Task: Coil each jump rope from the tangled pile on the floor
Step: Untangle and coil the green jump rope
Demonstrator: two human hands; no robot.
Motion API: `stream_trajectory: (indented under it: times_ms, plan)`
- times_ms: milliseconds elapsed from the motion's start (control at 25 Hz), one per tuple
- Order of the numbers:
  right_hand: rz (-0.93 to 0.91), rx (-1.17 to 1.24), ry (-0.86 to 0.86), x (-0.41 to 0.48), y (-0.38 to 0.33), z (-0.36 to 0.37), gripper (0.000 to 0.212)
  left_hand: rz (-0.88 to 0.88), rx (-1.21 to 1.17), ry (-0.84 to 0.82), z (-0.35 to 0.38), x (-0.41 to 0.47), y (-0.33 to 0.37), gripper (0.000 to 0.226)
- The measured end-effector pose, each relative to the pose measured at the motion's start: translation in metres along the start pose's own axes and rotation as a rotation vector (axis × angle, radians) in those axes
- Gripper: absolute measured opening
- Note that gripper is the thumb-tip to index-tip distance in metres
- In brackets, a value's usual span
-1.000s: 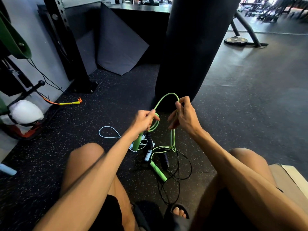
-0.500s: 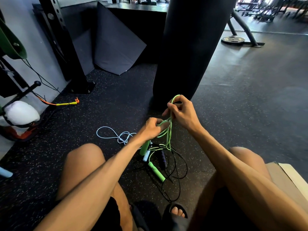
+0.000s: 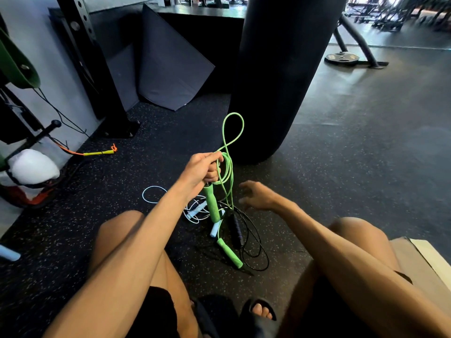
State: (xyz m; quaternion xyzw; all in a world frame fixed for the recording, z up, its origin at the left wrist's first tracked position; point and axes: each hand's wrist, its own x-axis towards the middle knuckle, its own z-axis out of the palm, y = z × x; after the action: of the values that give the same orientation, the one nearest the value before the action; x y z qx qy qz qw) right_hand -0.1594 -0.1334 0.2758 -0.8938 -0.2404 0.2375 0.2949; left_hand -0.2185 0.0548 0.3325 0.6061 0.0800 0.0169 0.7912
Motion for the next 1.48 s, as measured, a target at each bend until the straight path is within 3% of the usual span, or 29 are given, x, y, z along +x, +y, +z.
stream_trajectory:
  times_ms: [80,240,360,480,600,960,1120,1320,1480]
  plan:
    - [-0.048,0.069,-0.009,0.008,-0.001,0.018,0.053,-0.013,-0.059,-0.046,-0.002,-0.002,0.003,0.026]
    - [-0.131,-0.076,0.125,0.014,-0.012,0.029,0.009,-0.016,-0.063,0.014,-0.01,0.0,0.002,0.026]
    - [-0.169,-0.03,0.256,0.009,-0.028,0.011,0.02,0.037,0.003,0.237,-0.026,0.006,0.003,0.027]
    - [-0.219,0.223,0.391,0.0,-0.051,-0.022,0.021,0.074,0.021,0.347,-0.042,0.009,0.008,0.028]
    - [-0.221,0.615,0.411,-0.012,-0.072,-0.055,0.022,0.076,0.032,0.303,-0.039,0.008,0.007,0.031]
    - [-0.226,1.155,0.374,-0.026,-0.091,-0.095,0.024,0.049,0.09,-0.003,-0.006,0.006,-0.003,0.037]
    - [-0.231,1.056,0.416,-0.026,-0.091,-0.101,0.031,-0.028,0.193,-0.093,0.008,0.002,-0.012,0.035]
    - [-0.299,0.478,0.498,-0.026,-0.072,-0.094,0.025,-0.092,0.261,-0.17,0.021,-0.004,-0.025,0.024]
    - [-0.199,0.264,0.533,-0.02,-0.046,-0.087,0.02,-0.126,0.247,0.004,0.015,0.0,-0.022,0.023]
